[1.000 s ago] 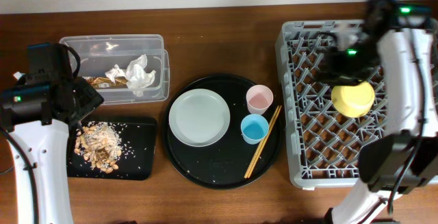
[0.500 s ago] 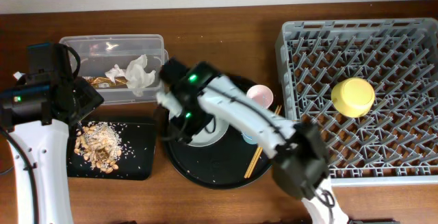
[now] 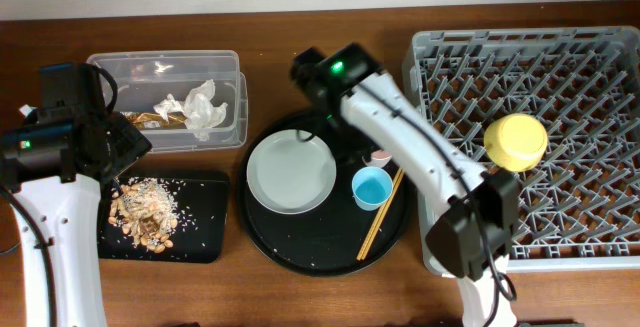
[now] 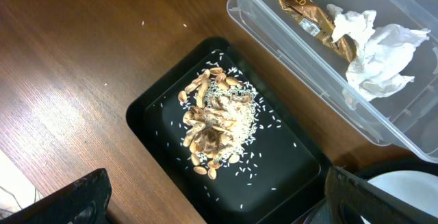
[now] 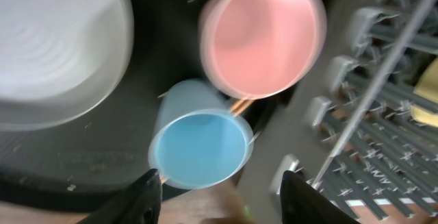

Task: Sort waste into correct bins and load items into the dishwasher rack
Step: 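Release the cup and reach the right gripper to the light-blue cup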

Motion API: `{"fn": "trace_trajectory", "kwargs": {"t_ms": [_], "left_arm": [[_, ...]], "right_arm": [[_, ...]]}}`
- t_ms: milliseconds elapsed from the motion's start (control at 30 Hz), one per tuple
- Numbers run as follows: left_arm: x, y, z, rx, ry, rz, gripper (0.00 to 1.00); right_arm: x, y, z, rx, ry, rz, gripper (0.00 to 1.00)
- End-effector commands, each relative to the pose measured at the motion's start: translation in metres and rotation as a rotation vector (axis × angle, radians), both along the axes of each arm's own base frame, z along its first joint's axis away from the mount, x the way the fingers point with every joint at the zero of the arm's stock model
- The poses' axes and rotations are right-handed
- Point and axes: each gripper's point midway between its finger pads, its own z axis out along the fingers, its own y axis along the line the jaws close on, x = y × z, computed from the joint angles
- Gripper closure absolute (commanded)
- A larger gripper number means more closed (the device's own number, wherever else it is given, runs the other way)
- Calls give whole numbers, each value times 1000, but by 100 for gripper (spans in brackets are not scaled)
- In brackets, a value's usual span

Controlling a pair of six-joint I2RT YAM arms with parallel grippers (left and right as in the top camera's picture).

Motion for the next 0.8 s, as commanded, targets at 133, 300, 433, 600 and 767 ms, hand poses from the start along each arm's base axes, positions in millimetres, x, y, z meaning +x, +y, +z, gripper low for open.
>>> {"fn": "trace_trajectory", "kwargs": {"t_ms": [133,300,433,600,767], "left_arm": [[-1,1,5,2,-21,16,0],[-1,1,5,2,-21,16,0],[-1,1,5,2,-21,16,1],[-1,1,5,2,-21,16,0],[-1,1,5,2,-21,16,0]], "right_arm": [[-12,5,-30,122,120,-102,60],[-25,20,-36,125,142,-61,60],[-37,24,-68,152,198,-75,62],[-41,24,-82,159,215,-80,87],[-41,23,-66,156,220,-78,96]]}}
